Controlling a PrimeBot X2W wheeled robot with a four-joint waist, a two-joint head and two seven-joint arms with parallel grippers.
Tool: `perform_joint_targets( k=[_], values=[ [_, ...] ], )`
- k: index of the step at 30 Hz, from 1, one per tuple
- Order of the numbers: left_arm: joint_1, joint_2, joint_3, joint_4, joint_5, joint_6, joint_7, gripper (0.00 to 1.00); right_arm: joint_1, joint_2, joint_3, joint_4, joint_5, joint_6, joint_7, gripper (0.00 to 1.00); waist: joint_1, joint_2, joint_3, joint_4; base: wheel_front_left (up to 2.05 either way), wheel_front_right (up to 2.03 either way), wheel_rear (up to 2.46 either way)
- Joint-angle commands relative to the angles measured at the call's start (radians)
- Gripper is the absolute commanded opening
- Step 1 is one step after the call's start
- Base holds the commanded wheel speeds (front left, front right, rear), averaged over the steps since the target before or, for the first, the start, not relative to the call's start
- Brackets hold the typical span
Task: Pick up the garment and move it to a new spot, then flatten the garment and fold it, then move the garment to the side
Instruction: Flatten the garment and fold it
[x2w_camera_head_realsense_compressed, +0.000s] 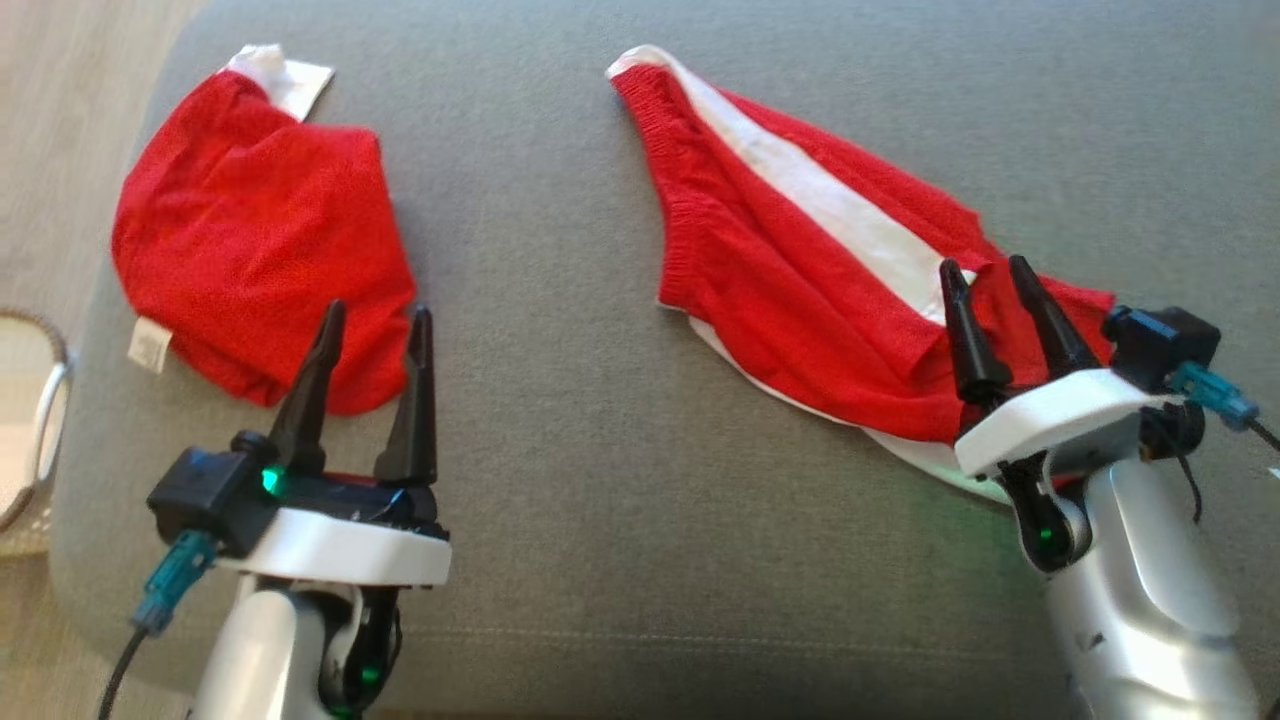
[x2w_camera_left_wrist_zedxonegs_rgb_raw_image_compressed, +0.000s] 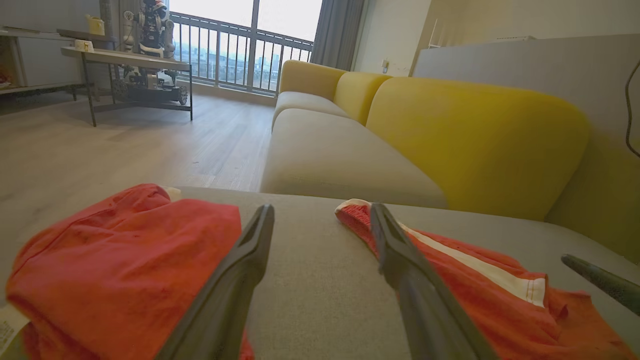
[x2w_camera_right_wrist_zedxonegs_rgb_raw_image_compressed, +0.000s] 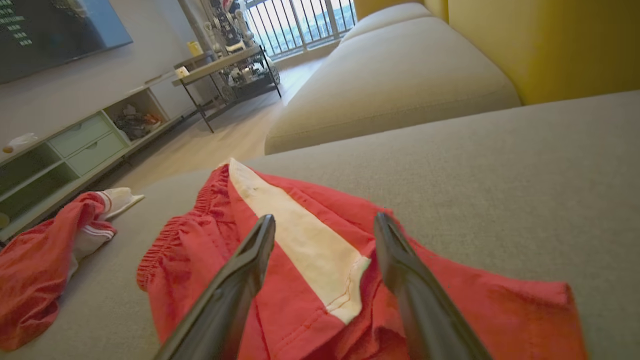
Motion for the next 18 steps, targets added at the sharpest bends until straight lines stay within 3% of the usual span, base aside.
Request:
perform_joint_targets(
  k=[1,8,15,16,17,18],
  values=[
    [-0.047,0.001,0.020,-0.030,-0.001,-0.005,-0.005,1.00,-0.035,0.002,0.011,0.002,0.003,0.000,0.009,1.00,-0.0001,0.0000,0.022,0.026,0.00,0.00,0.00],
    [-0.060,0.000,-0.006,-0.025,-0.029,-0.002,-0.005,1.00,-0.091,0.002,-0.018,0.129,0.018,0.000,0.022,1.00,-0.0001,0.0000,0.041,0.051,0.00,0.00,0.00],
    [-0.055,0.000,-0.008,-0.018,-0.032,0.002,-0.005,1.00,-0.109,0.002,0.024,0.173,0.063,0.000,0.003,1.00,-0.0001,0.0000,0.050,0.049,0.00,0.00,0.00],
    [-0.056,0.000,-0.011,-0.016,-0.033,0.003,-0.005,1.00,-0.115,0.002,0.024,0.174,0.062,0.000,-0.004,0.45,-0.0001,0.0000,0.051,0.049,0.00,0.00,0.00],
    [-0.057,0.000,-0.014,-0.014,-0.034,0.004,-0.005,1.00,-0.121,0.002,0.021,0.171,0.061,0.000,-0.012,0.00,-0.0001,0.0000,0.052,0.049,0.00,0.00,0.00],
    [-0.058,0.000,-0.018,-0.013,-0.036,0.005,-0.005,1.00,-0.127,0.002,0.017,0.166,0.060,0.000,-0.019,0.00,-0.0001,0.0000,0.053,0.049,0.00,0.00,0.00]
  ],
)
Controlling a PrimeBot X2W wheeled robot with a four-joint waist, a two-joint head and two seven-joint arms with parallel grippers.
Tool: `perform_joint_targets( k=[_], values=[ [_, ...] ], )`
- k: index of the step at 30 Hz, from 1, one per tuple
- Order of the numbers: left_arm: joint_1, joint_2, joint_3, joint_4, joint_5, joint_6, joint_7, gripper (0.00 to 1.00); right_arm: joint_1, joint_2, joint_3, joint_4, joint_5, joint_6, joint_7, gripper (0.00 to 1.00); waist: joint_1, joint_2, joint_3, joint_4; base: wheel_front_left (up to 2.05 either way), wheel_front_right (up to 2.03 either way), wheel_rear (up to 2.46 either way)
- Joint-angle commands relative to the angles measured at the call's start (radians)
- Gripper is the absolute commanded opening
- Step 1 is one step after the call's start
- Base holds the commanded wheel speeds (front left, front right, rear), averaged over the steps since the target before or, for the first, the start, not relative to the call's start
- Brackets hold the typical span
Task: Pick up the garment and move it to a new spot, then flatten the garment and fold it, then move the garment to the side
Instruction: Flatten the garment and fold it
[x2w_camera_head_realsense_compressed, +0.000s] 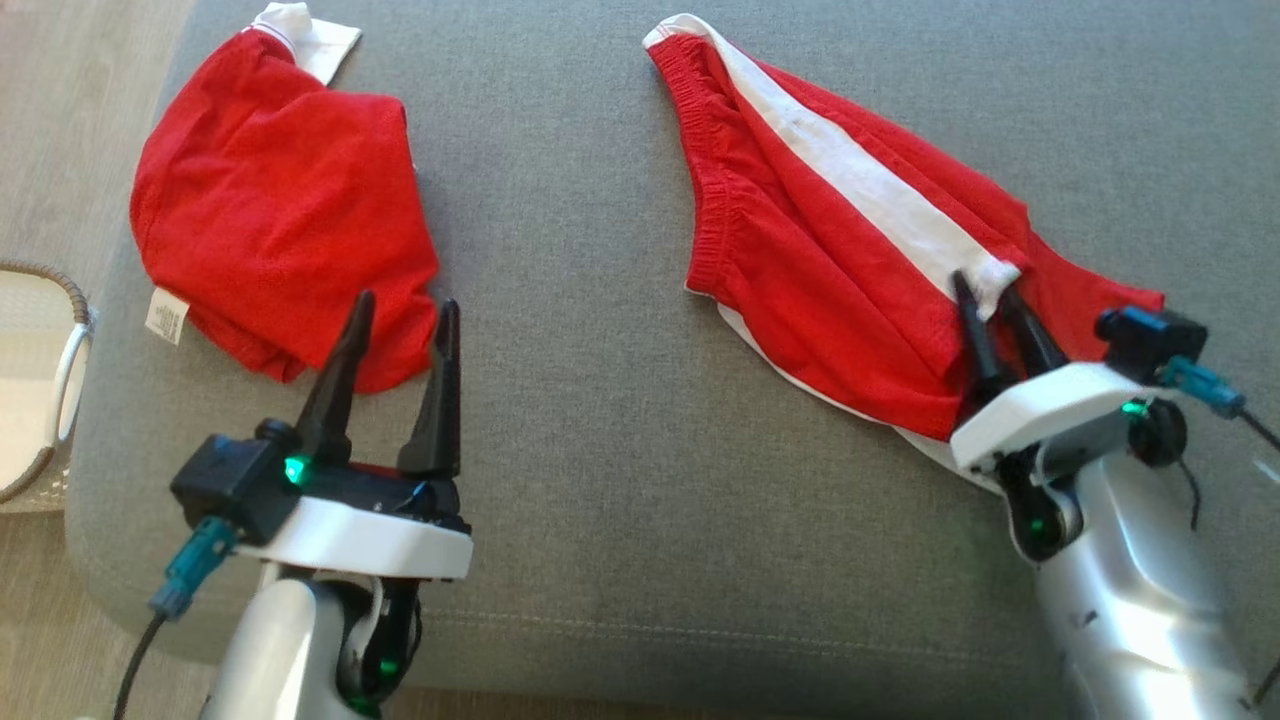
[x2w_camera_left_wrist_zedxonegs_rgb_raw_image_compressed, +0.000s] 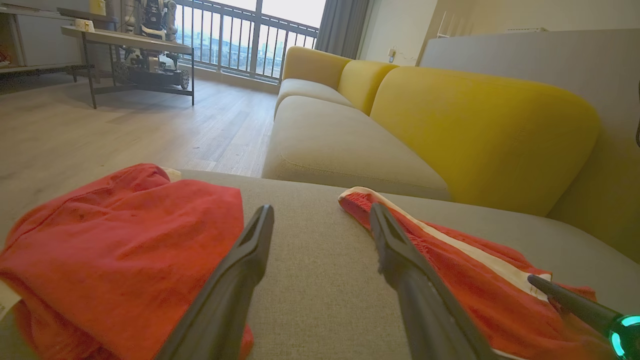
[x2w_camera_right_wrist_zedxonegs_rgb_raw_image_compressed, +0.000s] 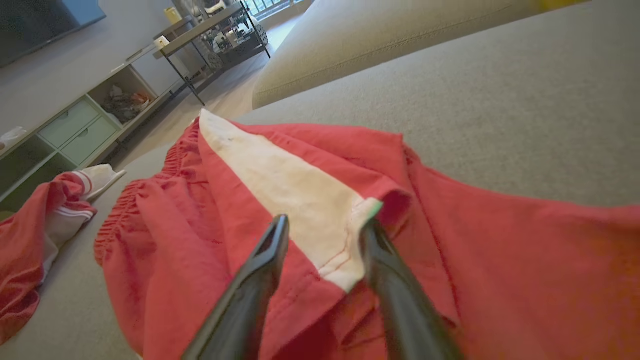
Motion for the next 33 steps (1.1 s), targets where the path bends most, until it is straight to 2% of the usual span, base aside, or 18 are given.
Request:
perform_joint_targets(
  k=[1,7,13,18,22,24,29,32,33],
  values=[
    [-0.029,0.004,0.021,-0.028,-0.009,0.004,-0.005,1.00,-0.055,0.003,0.014,-0.041,-0.006,0.000,-0.021,0.00,0.0000,0.0000,0.002,0.000,0.00,0.00,0.00],
    [-0.035,0.004,-0.004,-0.028,-0.017,0.009,-0.005,1.00,-0.131,-0.018,-0.051,-0.115,-0.068,0.000,-0.021,0.00,0.0000,0.0000,0.015,0.008,0.00,0.00,0.00],
    [-0.060,0.004,-0.045,-0.037,-0.038,0.014,-0.005,1.00,-0.285,-0.144,-0.088,-0.141,-0.143,0.000,0.074,0.00,0.0000,0.0000,0.058,0.049,0.00,0.00,0.00],
    [-0.077,0.004,-0.072,-0.046,-0.059,0.025,-0.005,1.00,-0.414,-0.226,-0.140,-0.100,-0.155,0.000,0.133,0.00,0.0000,0.0000,0.101,0.087,0.00,0.00,0.00],
    [-0.098,0.004,-0.099,-0.052,-0.076,0.030,-0.005,1.00,-0.549,-0.309,-0.173,-0.037,-0.222,0.000,0.143,0.00,0.0000,0.0000,0.154,0.127,0.00,0.00,0.00],
    [-0.116,0.004,-0.120,-0.059,-0.090,0.035,-0.005,1.00,-0.648,-0.363,-0.197,0.011,-0.296,0.000,0.126,0.00,0.0000,0.0000,0.192,0.156,0.00,0.00,0.00],
    [-0.138,0.004,-0.152,-0.069,-0.109,0.045,-0.005,1.00,-0.798,-0.403,-0.237,0.091,-0.407,0.000,0.075,0.00,0.0000,0.0000,0.241,0.185,0.00,0.00,0.00],
    [-0.150,0.004,-0.164,-0.070,-0.113,0.050,-0.005,1.00,-0.864,-0.402,-0.253,0.163,-0.459,0.000,0.057,0.00,0.0000,0.0000,0.259,0.190,0.00,0.00,0.00],
    [-0.153,0.004,-0.168,-0.069,-0.114,0.052,-0.005,1.00,-0.872,-0.400,-0.257,0.187,-0.481,0.000,0.057,0.76,0.0000,0.0000,0.261,0.190,0.00,0.00,0.00]
  ],
)
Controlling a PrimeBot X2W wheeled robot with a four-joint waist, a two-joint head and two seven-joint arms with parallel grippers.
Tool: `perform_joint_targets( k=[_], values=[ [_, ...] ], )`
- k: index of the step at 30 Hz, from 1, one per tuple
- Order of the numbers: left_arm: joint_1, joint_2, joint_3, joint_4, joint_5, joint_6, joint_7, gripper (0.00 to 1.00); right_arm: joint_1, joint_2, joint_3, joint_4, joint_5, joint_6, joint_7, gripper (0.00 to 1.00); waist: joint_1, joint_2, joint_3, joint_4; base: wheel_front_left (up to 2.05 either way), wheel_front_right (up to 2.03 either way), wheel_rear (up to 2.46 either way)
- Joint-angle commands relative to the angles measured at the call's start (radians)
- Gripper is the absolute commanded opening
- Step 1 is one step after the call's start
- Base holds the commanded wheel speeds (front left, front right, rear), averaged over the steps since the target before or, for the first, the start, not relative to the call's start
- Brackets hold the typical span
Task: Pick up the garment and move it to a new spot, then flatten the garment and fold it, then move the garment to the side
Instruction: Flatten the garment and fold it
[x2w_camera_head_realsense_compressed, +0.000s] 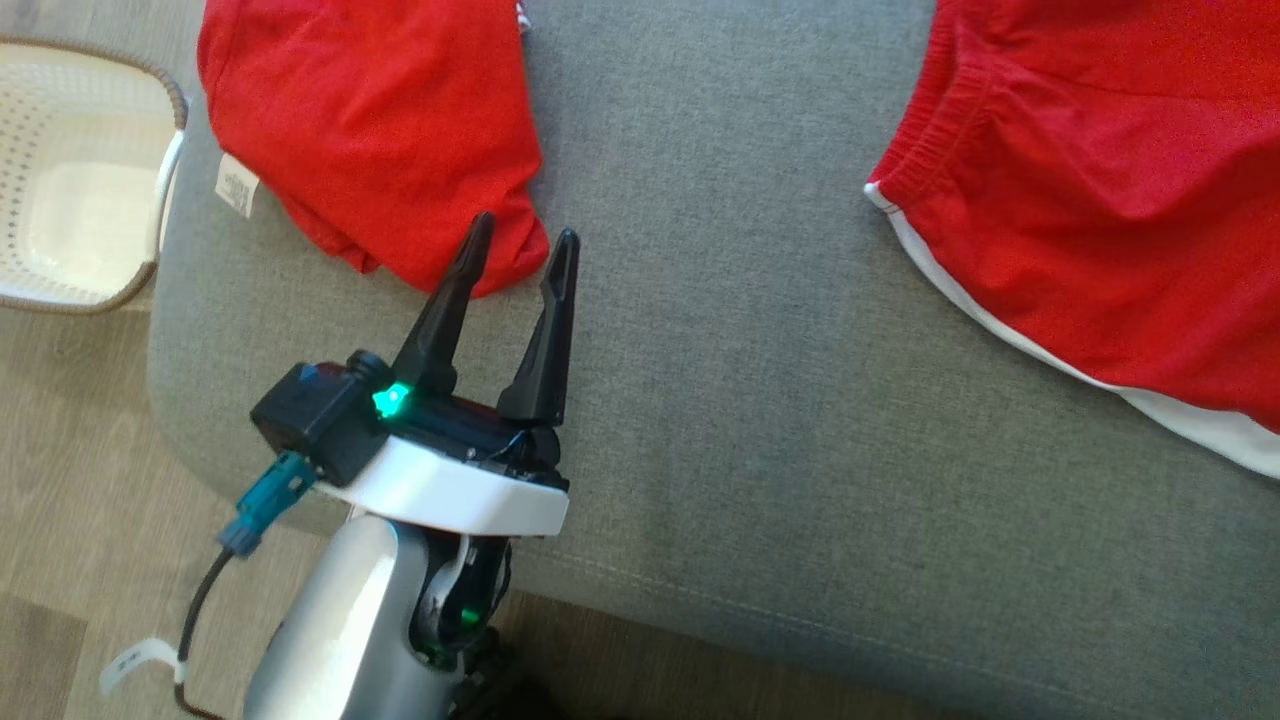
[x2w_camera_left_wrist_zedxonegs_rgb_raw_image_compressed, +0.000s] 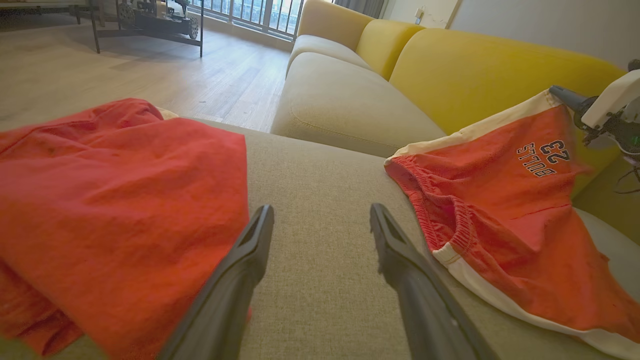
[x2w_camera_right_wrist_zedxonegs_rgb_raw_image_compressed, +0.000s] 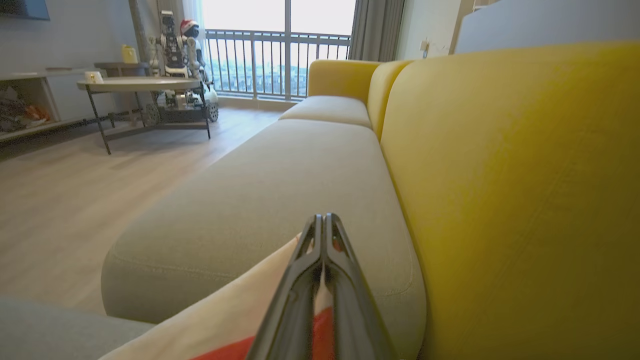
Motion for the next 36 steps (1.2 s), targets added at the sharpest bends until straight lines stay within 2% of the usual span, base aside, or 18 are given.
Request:
perform_joint_targets(
  k=[1,5,10,16,19,25,27,28,36],
  values=[
    [-0.022,0.009,0.027,-0.034,-0.003,0.008,-0.005,1.00,-0.016,0.002,-0.003,-0.011,-0.018,0.000,0.003,1.00,-0.0003,0.0000,0.006,0.002,0.00,0.00,0.00],
    [-0.031,0.009,0.028,-0.029,0.000,0.010,-0.005,1.00,-0.013,0.022,-0.033,0.072,-0.080,0.000,0.010,1.00,-0.0003,0.0000,-0.003,-0.020,0.00,0.00,0.00],
    [-0.034,0.009,0.045,-0.023,0.011,0.007,-0.005,1.00,0.042,0.073,-0.057,0.137,-0.106,0.000,-0.048,1.00,-0.0003,0.0000,-0.060,-0.076,0.00,0.00,0.00],
    [-0.011,0.009,0.087,-0.007,0.026,0.000,-0.005,1.00,0.145,0.187,-0.031,0.123,-0.035,0.000,-0.109,1.00,-0.0003,0.0000,-0.171,-0.183,0.00,0.00,0.00],
    [0.008,0.009,0.113,0.001,0.026,-0.003,-0.005,1.00,0.233,0.255,0.011,0.030,0.035,0.000,-0.113,1.00,-0.0003,0.0000,-0.228,-0.244,0.00,0.00,0.00],
    [0.044,0.009,0.144,0.034,0.046,0.011,-0.005,1.00,0.521,0.365,0.097,-0.260,0.212,0.000,-0.113,1.00,-0.0003,0.0000,-0.310,-0.349,0.00,0.00,0.00],
    [0.052,0.009,0.148,0.047,0.046,0.022,-0.005,1.00,0.624,0.381,0.127,-0.352,0.244,0.000,-0.113,1.00,-0.0003,0.0000,-0.329,-0.379,0.00,0.00,0.00],
    [0.052,0.009,0.148,0.047,0.046,0.022,-0.005,1.00,0.624,0.381,0.127,-0.352,0.244,0.000,-0.113,1.00,-0.0003,0.0000,-0.329,-0.379,0.00,0.00,0.00],
    [0.096,0.009,0.177,0.083,0.026,0.048,-0.005,1.00,0.942,0.402,0.174,-0.620,0.383,0.000,-0.113,1.00,-0.0003,0.0000,-0.373,-0.467,0.00,0.00,0.00]
  ],
)
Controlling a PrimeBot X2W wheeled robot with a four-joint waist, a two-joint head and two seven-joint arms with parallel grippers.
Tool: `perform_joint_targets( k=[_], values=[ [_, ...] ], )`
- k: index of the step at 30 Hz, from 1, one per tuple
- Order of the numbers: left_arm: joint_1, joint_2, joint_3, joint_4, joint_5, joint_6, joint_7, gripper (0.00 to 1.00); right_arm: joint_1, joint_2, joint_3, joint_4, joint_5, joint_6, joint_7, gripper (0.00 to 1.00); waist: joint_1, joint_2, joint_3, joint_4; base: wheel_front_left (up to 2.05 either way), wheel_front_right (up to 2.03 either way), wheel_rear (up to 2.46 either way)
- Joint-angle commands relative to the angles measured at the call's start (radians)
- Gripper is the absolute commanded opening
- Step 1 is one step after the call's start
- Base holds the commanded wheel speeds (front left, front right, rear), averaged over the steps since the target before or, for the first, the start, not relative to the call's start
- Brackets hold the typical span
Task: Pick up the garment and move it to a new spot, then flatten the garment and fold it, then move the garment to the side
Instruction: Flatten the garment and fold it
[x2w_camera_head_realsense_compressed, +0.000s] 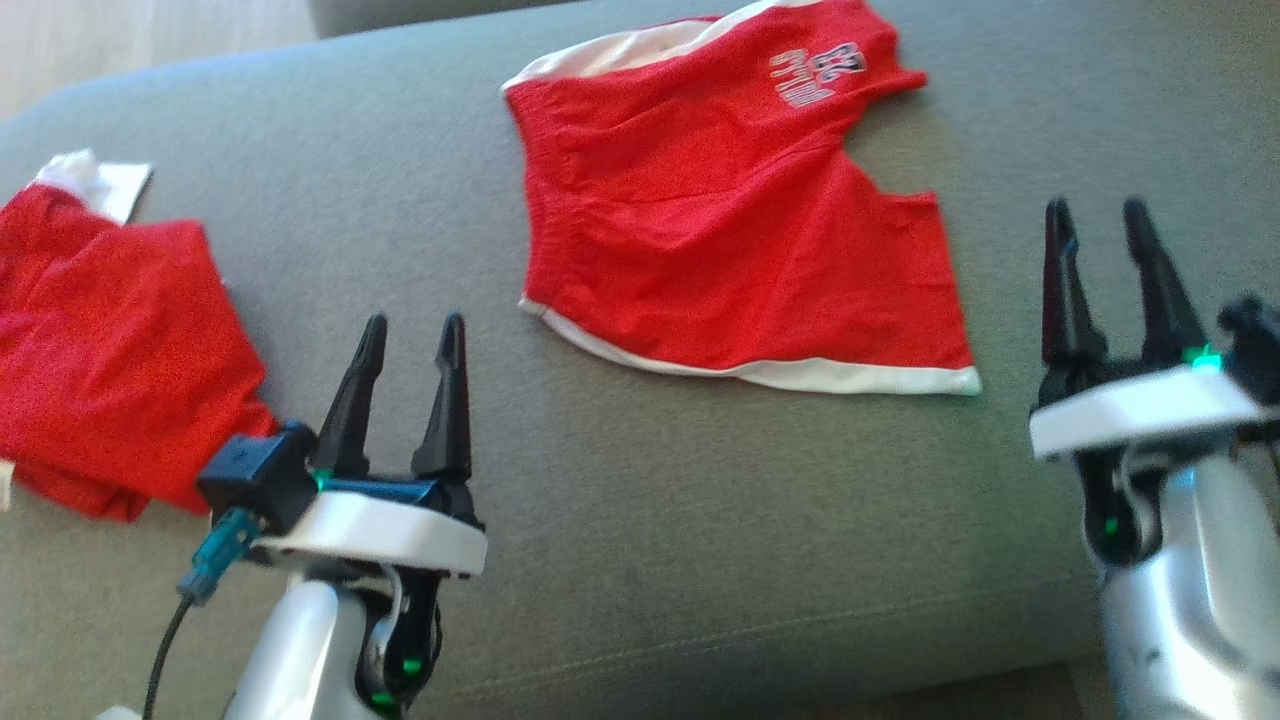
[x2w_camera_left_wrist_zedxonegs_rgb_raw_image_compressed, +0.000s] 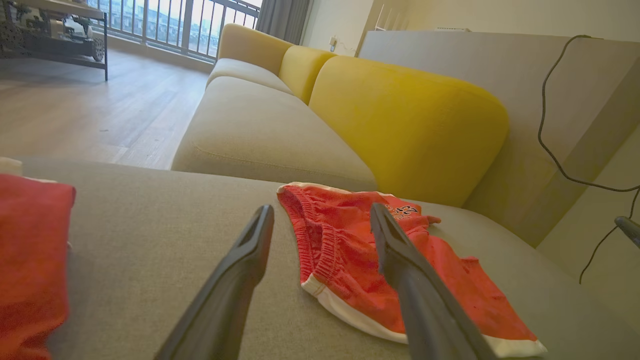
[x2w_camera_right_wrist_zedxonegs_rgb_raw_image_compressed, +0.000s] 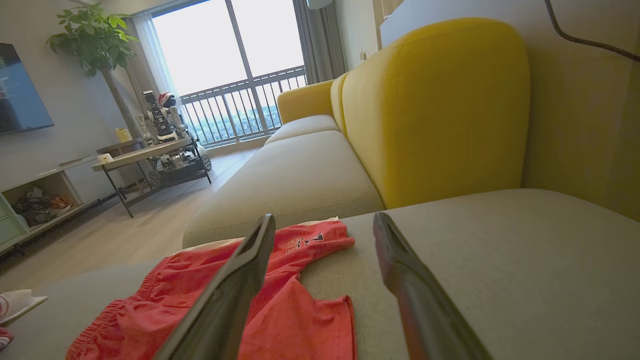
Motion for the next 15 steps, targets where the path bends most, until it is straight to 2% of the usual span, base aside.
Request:
perform_joint_targets(
  k=[1,7,15],
  values=[
    [-0.007,0.008,0.040,-0.021,-0.011,0.007,-0.005,1.00,0.014,0.012,0.034,-0.054,0.018,0.000,-0.006,1.00,0.0001,0.0000,-0.030,-0.038,0.00,0.00,0.00],
    [0.013,0.008,0.044,0.024,-0.014,0.013,-0.005,1.00,0.152,0.012,0.061,-0.135,0.023,0.000,-0.006,1.00,0.0001,0.0000,-0.040,-0.077,0.00,0.00,0.00],
    [-0.031,0.008,0.051,0.130,-0.032,0.032,-0.005,1.00,0.159,0.012,0.085,-0.178,0.072,0.000,-0.006,1.00,0.0001,0.0000,0.000,-0.139,0.00,0.00,0.00]
  ],
)
